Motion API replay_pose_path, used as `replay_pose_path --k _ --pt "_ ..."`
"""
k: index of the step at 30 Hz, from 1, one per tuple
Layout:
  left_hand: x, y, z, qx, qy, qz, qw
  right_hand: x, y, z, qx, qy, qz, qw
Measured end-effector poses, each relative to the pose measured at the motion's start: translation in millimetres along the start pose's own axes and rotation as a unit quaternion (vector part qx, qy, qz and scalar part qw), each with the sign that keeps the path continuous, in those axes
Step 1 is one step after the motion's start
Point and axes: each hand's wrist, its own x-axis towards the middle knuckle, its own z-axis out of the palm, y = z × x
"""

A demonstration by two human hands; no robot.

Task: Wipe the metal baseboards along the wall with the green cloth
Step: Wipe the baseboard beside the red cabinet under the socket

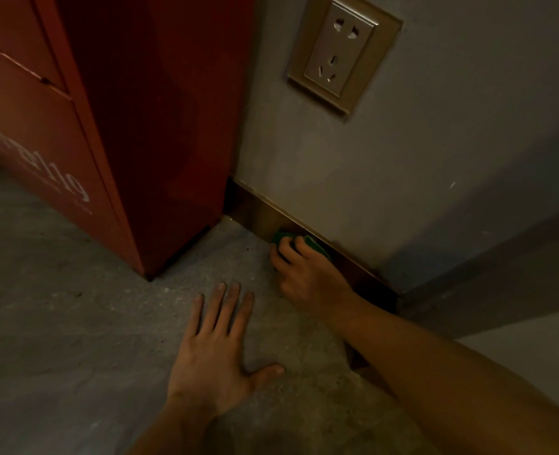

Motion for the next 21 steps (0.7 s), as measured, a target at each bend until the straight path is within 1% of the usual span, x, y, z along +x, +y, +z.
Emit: replay_pose_path --k 4,10,14,18,21 --pt "-1 1 -1 -0.002 0.001 0.003 1.000 -20 6 -2 -0.003 -0.036 -0.029 0.999" --pt "-2 1 -2 -0.004 0.004 0.004 1.000 -35 -1 -13 -0.022 -0.111 -0.007 0.994" --pt "-2 1 -1 -0.003 0.004 0.004 1.000 -43 -5 -15 -0.012 -0.129 0.004 0.992" --pt "-1 0 0 0.002 0.005 0.003 1.000 -55 -8 -12 -0.009 -0.161 -0.004 0.987" --pt "-2 0 0 0.002 0.007 0.001 1.000 -63 -11 -12 0.014 -0.183 0.009 0.983"
